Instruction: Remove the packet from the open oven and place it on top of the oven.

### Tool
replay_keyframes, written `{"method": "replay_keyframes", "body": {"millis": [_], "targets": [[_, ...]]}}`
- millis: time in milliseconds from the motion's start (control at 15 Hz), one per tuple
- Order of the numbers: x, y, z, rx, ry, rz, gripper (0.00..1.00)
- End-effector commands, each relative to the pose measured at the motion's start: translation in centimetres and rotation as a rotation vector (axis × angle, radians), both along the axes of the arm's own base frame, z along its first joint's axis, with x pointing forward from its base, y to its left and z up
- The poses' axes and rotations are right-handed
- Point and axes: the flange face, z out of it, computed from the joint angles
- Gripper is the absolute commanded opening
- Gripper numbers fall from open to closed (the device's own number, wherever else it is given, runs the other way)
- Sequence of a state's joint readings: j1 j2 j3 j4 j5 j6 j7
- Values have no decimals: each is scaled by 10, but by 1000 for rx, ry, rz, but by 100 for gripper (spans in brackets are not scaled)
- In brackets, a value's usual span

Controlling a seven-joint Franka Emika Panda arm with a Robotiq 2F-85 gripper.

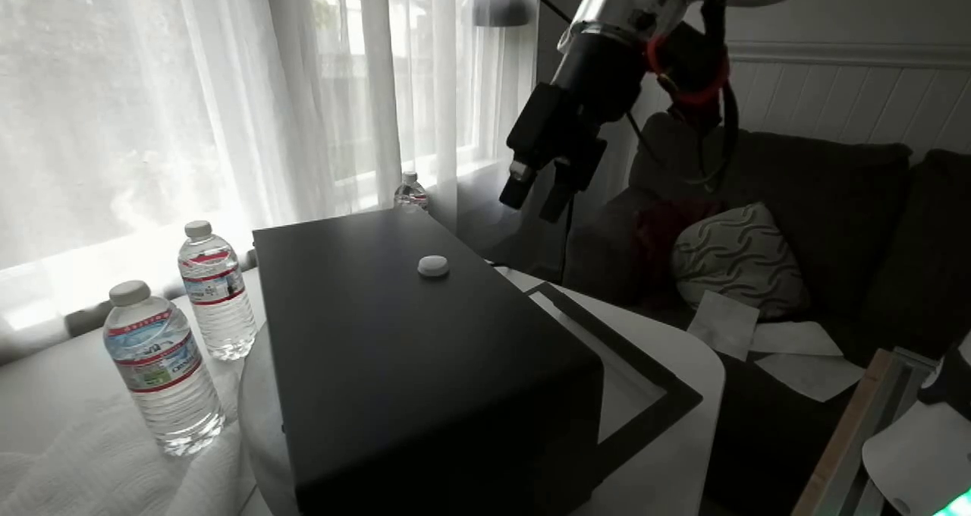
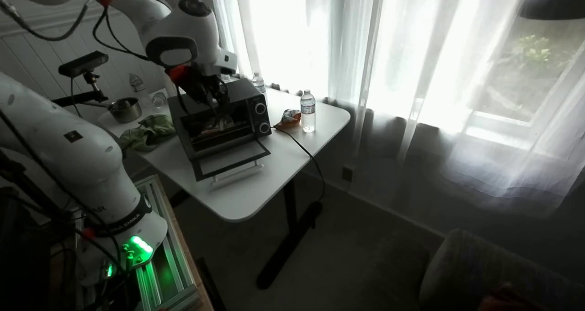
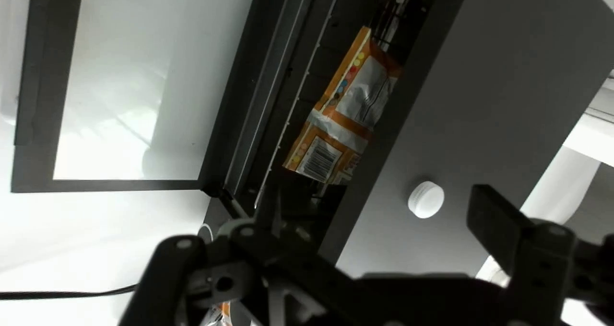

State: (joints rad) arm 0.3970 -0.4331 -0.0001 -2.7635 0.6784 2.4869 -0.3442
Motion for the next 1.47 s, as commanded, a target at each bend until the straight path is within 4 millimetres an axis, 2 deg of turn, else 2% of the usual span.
{"method": "replay_keyframes", "body": {"millis": [0, 267, 333, 533, 867, 933, 1200, 1400], "targets": [[8, -11, -39, 95, 9, 2, 100], [8, -33, -80, 176, 35, 43, 100], [7, -27, -65, 140, 28, 29, 100], [8, -36, -83, 146, 42, 39, 100], [9, -34, -82, 148, 42, 43, 100], [12, -38, -88, 155, 48, 36, 100], [20, -49, -101, 226, 48, 27, 100], [25, -52, -118, 308, 59, 38, 100]]}}
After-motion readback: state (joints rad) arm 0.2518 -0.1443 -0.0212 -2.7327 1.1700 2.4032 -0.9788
